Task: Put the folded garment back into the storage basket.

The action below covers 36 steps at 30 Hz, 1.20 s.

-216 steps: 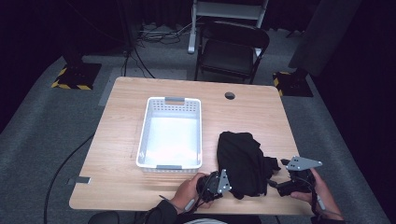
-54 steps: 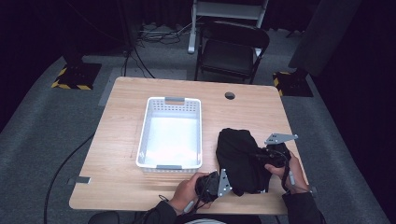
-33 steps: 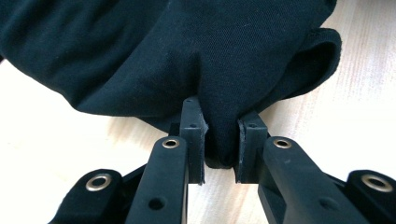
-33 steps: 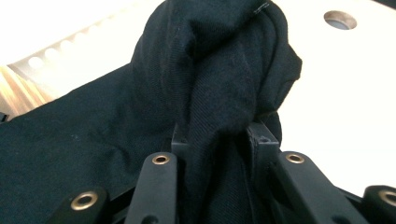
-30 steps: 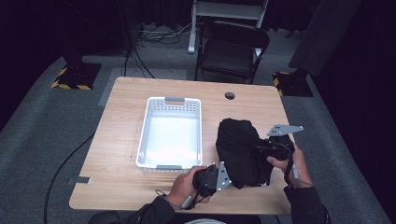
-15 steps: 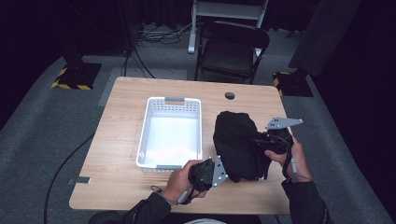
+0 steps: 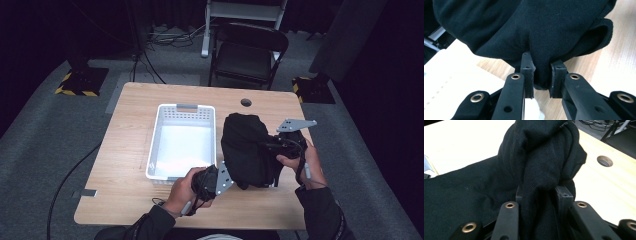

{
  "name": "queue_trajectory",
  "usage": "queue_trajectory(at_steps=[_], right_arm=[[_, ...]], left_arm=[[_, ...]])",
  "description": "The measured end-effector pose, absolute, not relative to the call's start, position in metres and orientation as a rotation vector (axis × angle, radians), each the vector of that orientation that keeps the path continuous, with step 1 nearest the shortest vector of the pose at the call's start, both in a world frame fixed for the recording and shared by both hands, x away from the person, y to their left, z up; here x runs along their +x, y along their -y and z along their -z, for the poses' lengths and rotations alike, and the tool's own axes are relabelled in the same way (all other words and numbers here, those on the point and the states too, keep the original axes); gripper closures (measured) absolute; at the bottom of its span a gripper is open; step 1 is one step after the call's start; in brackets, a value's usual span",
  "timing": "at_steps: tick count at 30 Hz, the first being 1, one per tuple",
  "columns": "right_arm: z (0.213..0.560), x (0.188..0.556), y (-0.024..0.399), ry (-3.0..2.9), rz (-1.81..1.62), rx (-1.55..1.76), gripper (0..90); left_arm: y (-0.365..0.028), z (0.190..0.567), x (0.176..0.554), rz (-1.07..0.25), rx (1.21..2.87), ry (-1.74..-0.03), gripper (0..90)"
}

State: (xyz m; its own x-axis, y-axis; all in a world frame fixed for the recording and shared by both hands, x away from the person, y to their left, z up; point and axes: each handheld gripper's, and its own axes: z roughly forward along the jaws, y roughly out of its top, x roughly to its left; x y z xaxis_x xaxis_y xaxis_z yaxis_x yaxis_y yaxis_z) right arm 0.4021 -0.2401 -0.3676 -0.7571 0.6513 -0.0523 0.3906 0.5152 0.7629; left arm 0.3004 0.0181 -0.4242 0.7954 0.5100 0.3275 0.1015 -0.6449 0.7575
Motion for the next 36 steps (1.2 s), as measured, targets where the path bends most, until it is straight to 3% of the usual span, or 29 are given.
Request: queue_trajectory(at_steps=[36], right_arm=[[0.353, 0.431, 0.166, -2.473, -1.125, 0.764, 70.9]], left_arm=[[-0.084, 0.414, 0.307, -0.779, 2.109, -0.637, 77.4]])
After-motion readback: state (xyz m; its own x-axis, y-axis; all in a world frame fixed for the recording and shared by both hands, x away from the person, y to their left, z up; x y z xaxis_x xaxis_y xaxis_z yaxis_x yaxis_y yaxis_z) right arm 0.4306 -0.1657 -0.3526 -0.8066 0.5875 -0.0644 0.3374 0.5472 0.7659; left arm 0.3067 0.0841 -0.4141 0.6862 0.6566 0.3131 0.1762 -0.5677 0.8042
